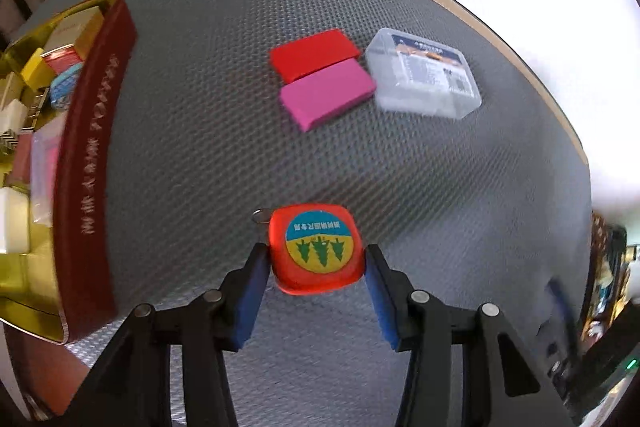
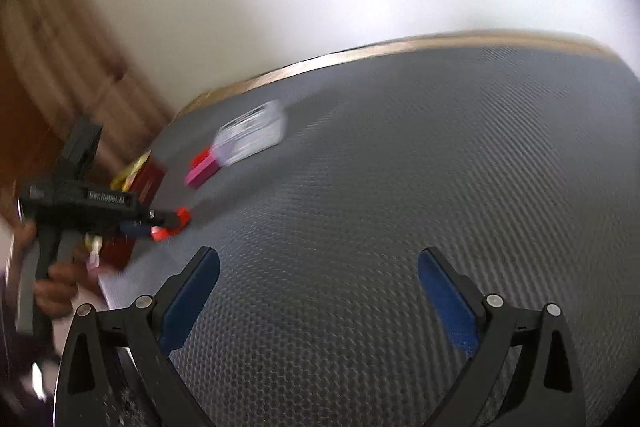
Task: Organize rigid objects
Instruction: 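Lift the orange tape measure while the right gripper grasps the clear toothbrush box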
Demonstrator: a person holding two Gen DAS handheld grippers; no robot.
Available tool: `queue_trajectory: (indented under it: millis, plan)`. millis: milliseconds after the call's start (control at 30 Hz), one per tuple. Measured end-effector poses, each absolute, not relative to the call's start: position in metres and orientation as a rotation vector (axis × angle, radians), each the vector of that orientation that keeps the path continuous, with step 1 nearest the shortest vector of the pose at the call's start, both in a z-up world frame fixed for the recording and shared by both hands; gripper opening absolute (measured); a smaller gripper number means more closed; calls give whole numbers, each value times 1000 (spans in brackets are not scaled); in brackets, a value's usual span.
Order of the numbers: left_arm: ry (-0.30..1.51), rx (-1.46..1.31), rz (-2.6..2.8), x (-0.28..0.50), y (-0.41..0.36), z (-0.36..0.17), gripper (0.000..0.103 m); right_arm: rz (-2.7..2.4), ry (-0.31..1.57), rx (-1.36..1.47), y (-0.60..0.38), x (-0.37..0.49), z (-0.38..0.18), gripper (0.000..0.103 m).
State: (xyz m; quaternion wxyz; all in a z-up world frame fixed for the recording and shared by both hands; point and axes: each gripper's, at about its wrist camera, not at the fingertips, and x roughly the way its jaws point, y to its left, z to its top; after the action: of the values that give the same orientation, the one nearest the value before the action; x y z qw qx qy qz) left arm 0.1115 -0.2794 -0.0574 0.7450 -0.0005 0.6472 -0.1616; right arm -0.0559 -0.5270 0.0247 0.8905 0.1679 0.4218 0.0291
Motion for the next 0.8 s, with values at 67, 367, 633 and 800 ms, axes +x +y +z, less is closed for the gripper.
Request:
queue_trajectory:
  millis: [67,367,633,800]
  plan:
    - [1425,-9,-362,110,-273,-60,49,113,897,161,-512,-35,37,99]
    - [1448,-52,-398,119,-263,-71,49,387,998,-530,-435,104,75,99]
    - [1440,-34,-455,110,-252,-67,49,543,1150,-917,-377,169,29,99]
    - [1450,-37,-482,111,-233,-65,49,622,1166,-1068,-353,181,7,99]
